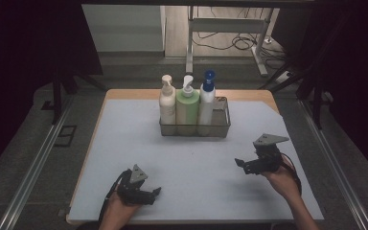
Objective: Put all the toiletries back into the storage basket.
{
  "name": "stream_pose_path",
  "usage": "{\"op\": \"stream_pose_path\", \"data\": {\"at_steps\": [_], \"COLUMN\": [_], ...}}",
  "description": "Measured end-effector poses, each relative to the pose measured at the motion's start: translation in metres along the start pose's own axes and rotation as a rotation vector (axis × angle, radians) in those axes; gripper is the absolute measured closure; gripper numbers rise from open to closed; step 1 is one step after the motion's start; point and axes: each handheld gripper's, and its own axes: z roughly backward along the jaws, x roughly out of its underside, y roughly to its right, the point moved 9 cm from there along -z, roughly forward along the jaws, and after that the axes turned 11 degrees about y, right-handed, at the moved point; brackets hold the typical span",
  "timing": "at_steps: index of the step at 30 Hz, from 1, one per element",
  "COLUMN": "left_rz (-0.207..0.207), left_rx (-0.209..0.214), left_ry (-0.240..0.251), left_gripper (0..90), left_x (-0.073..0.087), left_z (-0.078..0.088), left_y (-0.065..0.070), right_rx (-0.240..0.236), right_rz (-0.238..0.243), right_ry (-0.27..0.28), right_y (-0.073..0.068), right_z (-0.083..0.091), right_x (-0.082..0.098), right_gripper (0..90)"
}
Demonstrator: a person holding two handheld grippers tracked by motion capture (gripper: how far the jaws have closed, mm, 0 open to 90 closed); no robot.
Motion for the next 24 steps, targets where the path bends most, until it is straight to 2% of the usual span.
{"op": "stream_pose_path", "data": {"at_steps": [11,14,20,24], "left_rz": [0.000,0.000,0.000,-0.001], "left_rx": [0.000,0.000,0.000,0.002], "left_ry": [0.000,0.000,0.000,-0.003], "left_gripper": [12.0,12.0,12.0,11.9], "left_x": [0.000,0.000,0.000,0.000], "left_z": [0.000,0.000,0.000,0.000], "left_y": [0.000,0.000,0.000,0.000], "right_rx": [0.009,-0.003,-0.007,-0.007], "right_rz": [0.005,-0.014,-0.024,-0.031], "right_ry": [-0.026,-0.033,-0.061,-0.060], "right_y": [0.001,0.001,0.001,0.002], "right_z": [-0.006,-0.010,-0.017,-0.017], "right_x": [0.045,0.056,0.073,0.073], "right_gripper": [2.3,2.3,2.0,1.7]}}
